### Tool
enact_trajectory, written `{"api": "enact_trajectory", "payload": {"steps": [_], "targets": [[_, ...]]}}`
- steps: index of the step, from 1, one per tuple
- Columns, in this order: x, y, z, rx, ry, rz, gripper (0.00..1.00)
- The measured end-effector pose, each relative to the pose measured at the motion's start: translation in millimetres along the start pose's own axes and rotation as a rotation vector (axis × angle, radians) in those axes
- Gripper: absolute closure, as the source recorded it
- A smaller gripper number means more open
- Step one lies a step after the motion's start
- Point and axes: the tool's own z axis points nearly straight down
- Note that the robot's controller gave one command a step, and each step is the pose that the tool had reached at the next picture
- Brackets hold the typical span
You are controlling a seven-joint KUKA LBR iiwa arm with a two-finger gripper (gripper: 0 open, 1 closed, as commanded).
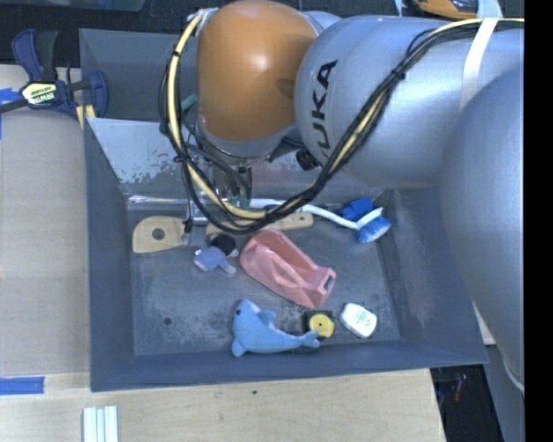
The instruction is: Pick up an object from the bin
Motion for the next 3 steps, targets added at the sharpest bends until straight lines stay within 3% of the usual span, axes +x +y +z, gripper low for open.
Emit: {"api": "enact_trajectory", "payload": {"steps": [1,2,3], "targets": [[-1.8,-1,-5,-0.002,-0.008,0.003,0.00],[-29.1,-82,139,-0.002,-0.012,-0.059,0.00],[-21.8,-5,67,-0.018,-0.026,0.356,0.00]]}}
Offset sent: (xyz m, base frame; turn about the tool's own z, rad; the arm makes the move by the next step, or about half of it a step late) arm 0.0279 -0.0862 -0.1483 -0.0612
